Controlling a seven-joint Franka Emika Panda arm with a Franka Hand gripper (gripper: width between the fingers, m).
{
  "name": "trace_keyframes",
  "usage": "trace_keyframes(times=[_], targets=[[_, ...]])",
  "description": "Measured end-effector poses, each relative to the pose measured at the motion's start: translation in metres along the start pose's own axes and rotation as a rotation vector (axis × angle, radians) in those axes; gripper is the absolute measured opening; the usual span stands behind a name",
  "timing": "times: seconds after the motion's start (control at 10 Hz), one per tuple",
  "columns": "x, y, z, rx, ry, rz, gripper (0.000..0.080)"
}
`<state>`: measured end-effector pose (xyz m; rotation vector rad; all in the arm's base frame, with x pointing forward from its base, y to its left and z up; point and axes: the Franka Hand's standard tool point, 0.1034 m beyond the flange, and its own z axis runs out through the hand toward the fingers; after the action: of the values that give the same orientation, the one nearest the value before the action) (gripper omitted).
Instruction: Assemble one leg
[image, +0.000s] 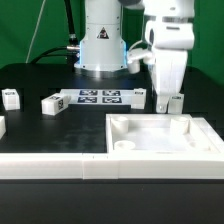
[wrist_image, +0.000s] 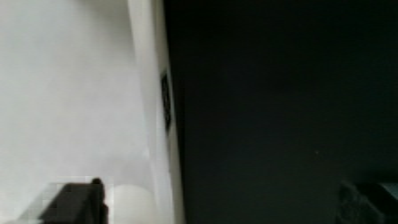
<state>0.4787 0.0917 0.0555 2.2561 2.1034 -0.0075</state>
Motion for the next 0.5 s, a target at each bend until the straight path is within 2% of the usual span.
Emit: trace_keyframes(times=[0.1,0.4,0.5], targets=[[-0.0016,-0.0029,-0.0144,-0.015,-0.009,0.015,0.0649],[-0.0015,-0.0041,-0.0155,-0.016,-0.008,0.045,0.0649],[-0.0004,-0.0043,-0.0156,-0.013,-0.002,0.172,0.0649]])
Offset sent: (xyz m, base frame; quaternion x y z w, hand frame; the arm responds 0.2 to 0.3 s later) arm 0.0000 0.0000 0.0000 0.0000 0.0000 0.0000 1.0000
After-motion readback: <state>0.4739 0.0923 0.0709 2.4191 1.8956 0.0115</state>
